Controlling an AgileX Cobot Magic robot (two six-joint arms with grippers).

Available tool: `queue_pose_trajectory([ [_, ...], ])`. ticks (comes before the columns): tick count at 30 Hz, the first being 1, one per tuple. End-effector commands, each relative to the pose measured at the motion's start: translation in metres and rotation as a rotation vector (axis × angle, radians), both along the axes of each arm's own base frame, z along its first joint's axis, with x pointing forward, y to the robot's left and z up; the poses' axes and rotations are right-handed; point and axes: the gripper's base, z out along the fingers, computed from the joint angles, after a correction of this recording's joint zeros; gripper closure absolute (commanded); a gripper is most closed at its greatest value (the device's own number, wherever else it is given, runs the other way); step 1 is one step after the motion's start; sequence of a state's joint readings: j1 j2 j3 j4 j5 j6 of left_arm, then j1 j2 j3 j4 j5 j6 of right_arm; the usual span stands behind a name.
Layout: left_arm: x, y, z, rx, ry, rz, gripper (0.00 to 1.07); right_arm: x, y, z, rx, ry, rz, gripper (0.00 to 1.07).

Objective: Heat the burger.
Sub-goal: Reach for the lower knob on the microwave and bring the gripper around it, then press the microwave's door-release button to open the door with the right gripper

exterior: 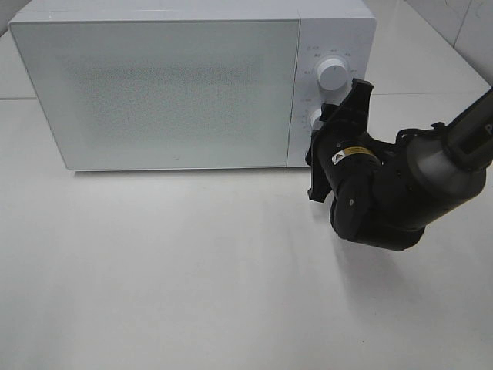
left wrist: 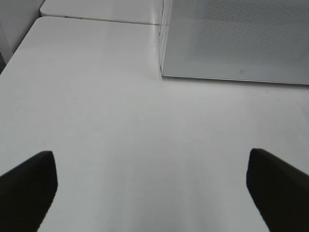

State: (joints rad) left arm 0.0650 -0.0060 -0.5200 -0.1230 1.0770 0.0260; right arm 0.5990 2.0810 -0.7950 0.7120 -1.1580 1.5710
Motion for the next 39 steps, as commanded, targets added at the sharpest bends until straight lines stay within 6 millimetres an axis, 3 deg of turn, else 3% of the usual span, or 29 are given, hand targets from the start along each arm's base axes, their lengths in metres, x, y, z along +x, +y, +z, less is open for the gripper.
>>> queue_pose_trajectory([
  [1,-0.002,0.000,-0.001,-0.001,-0.019,0.001,0.07,0.011,0.006,0.038,-0.015,-0.304,0.008,0.79],
  [2,-0.002,0.000,-0.001,-0.001,-0.019,0.001,0.07,0.011,0.006,0.038,-0.015,-0.304,0.008,0.79],
  [4,-0.002,0.000,-0.001,-0.001,-0.019,0.001,0.07,0.011,0.004,0.038,-0.011,-0.298,-0.015,0.68],
  [11,-0.002,0.000,-0.001,-0.001,-0.019,0.001,0.07,0.010,0.002,0.037,-0.083,-0.286,-0.036,0.57],
  [15,-0.002,0.000,-0.001,-0.001,-0.019,0.001,0.07,0.010,0.002,0.038,-0.133,-0.288,-0.029,0.39],
  [18,-0.002,0.000,-0.001,-0.001,-0.019,0.001,0.07,0.009,0.003,0.036,-0.167,-0.281,-0.008,0.32],
  [27,-0.002,0.000,-0.001,-0.001,-0.019,0.001,0.07,-0.008,-0.003,0.035,-0.291,-0.168,0.082,0.31],
  [39,-0.002,0.000,-0.001,-0.001,-0.019,0.001,0.07,-0.043,-0.009,0.042,-0.595,0.067,0.365,0.31],
])
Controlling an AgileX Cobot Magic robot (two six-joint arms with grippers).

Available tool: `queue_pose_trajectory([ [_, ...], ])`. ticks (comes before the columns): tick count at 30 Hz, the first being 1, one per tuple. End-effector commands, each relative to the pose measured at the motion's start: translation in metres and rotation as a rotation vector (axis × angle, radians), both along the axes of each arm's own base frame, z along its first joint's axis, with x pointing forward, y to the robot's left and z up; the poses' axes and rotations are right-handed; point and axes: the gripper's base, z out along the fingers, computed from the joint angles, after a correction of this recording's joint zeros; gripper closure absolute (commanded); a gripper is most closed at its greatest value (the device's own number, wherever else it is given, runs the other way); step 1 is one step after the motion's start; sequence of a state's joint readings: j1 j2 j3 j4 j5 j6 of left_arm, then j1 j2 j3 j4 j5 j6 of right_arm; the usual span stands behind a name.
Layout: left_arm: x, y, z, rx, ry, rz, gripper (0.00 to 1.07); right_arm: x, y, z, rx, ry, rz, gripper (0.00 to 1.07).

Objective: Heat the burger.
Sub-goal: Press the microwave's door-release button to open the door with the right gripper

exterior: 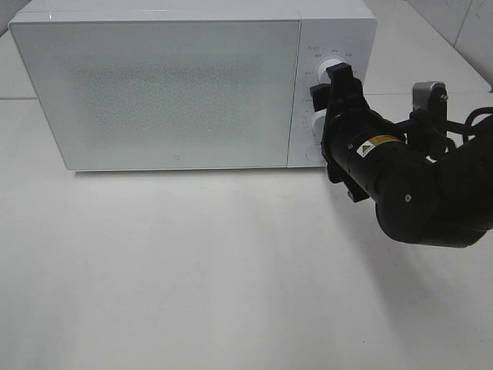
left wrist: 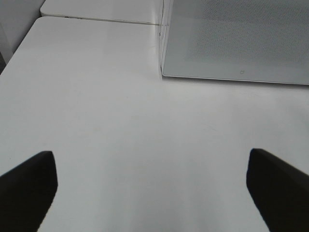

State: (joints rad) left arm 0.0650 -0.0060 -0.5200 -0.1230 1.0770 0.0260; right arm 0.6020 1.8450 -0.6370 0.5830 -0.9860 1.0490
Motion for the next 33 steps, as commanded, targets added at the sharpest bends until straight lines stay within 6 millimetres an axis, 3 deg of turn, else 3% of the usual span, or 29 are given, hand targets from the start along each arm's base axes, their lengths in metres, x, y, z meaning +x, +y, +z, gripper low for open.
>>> queue_pose_trajectory([
  [1,-0.002,0.000,-0.001,-0.001,-0.019,0.001,0.07,-0.008,-0.001,0.007,-0.132,0.042,0.095,0.31],
  [10,-0.002,0.000,-0.001,-0.001,-0.019,0.001,0.07,-0.024,0.002,0.019,-0.503,0.134,0.377,0.31],
  [11,-0.002,0.000,-0.001,-0.001,-0.019,0.001,0.07,-0.028,0.003,0.023,-0.606,0.127,0.465,0.31],
  [15,-0.002,0.000,-0.001,-0.001,-0.019,0.001,0.07,-0.035,0.005,0.029,-0.724,0.120,0.595,0.31],
  [17,-0.002,0.000,-0.001,-0.001,-0.019,0.001,0.07,-0.046,0.006,0.038,-0.845,0.096,0.743,0.31],
  [26,-0.002,0.000,-0.001,-0.001,-0.019,0.001,0.07,-0.070,-0.001,0.062,-0.986,0.075,0.939,0.31],
  [33,-0.002,0.000,-0.001,-0.001,-0.019,0.001,0.07,-0.105,-0.020,0.098,-1.054,0.064,1.049,0.31],
])
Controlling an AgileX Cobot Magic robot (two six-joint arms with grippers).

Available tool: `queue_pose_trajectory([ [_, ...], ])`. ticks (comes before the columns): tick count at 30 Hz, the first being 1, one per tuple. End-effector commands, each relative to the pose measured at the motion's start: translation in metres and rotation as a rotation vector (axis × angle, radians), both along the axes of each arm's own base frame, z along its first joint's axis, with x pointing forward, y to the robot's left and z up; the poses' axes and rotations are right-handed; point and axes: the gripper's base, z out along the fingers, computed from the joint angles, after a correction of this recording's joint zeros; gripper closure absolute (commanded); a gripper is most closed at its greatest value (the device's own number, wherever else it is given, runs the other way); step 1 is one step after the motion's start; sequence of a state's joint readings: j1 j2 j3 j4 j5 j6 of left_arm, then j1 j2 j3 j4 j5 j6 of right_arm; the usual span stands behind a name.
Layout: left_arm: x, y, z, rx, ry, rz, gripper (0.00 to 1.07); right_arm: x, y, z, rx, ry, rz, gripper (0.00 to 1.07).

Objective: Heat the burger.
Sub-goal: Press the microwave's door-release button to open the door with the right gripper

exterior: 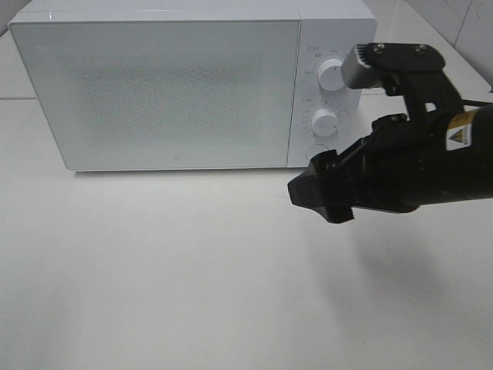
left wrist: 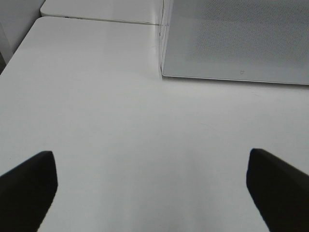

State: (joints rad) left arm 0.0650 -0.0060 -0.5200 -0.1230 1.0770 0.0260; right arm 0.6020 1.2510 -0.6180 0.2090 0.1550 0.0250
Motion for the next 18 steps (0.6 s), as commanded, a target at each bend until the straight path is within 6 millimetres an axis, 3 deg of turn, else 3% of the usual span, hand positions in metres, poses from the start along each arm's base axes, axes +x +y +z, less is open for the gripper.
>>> queue_pose_trajectory([
  [1,-0.002,0.000,-0.001,-0.001,-0.019,0.001,0.07,-0.017,-0.011,0.018,-0.022,-0.003,0.036,0.31],
  [7,-0.002,0.000,-0.001,-0.001,-0.019,0.001,0.07,-0.047,-0.031,0.043,-0.037,-0.018,0.075,0.31],
  [16,-0.002,0.000,-0.001,-0.001,-0.019,0.001,0.07,-0.076,-0.051,0.056,-0.084,-0.007,0.103,0.31],
  [18,-0.002,0.000,-0.001,-0.001,-0.019,0.001,0.07,-0.092,-0.064,0.063,-0.098,-0.026,0.100,0.31],
])
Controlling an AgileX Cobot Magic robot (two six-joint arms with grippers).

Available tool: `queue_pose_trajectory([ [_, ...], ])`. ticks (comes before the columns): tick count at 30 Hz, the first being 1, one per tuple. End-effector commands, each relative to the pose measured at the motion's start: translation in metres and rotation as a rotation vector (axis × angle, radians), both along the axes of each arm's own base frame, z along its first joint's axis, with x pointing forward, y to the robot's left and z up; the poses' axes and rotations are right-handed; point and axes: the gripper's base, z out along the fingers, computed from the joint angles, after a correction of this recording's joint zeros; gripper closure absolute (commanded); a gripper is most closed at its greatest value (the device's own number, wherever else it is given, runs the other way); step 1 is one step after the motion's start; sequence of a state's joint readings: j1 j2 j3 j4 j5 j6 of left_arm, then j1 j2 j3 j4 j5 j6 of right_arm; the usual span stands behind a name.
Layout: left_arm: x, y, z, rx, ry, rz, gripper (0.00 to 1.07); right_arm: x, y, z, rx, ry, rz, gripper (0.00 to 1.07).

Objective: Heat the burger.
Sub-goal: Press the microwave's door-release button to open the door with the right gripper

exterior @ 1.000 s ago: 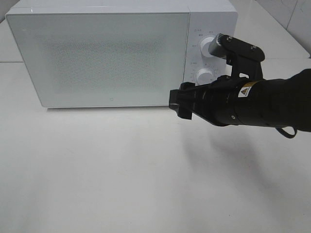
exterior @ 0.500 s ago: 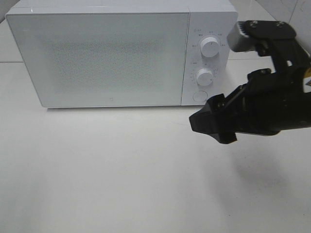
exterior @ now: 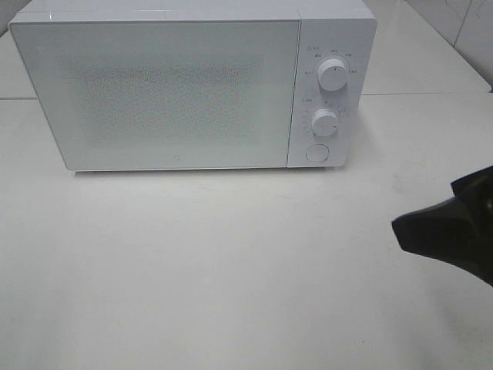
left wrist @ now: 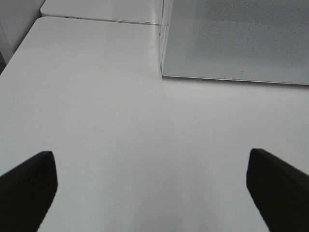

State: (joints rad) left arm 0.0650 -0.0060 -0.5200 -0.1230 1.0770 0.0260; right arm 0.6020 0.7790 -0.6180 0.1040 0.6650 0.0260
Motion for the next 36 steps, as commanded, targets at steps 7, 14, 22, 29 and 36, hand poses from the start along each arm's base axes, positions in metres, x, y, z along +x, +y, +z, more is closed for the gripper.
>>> queue_pose_trajectory([
  [7,-0.002,0.000,-0.001,-0.001,-0.019,0.001,0.07,-0.037,-0.032,0.020,0.036,-0.118,-0.045,0.31],
  [14,-0.002,0.000,-0.001,-0.001,-0.019,0.001,0.07,-0.064,-0.065,0.028,0.049,-0.233,-0.260,0.31],
  [22,-0.002,0.000,-0.001,-0.001,-0.019,0.001,0.07,-0.095,-0.088,0.030,0.000,-0.392,-0.441,0.31],
  [29,-0.002,0.000,-0.001,-0.001,-0.019,0.001,0.07,-0.122,-0.094,0.016,0.022,-0.512,-0.550,0.31],
  [36,-0.002,0.000,-0.001,-0.001,-0.018,0.001,0.07,-0.121,-0.093,0.002,0.011,-0.481,-0.562,0.31],
])
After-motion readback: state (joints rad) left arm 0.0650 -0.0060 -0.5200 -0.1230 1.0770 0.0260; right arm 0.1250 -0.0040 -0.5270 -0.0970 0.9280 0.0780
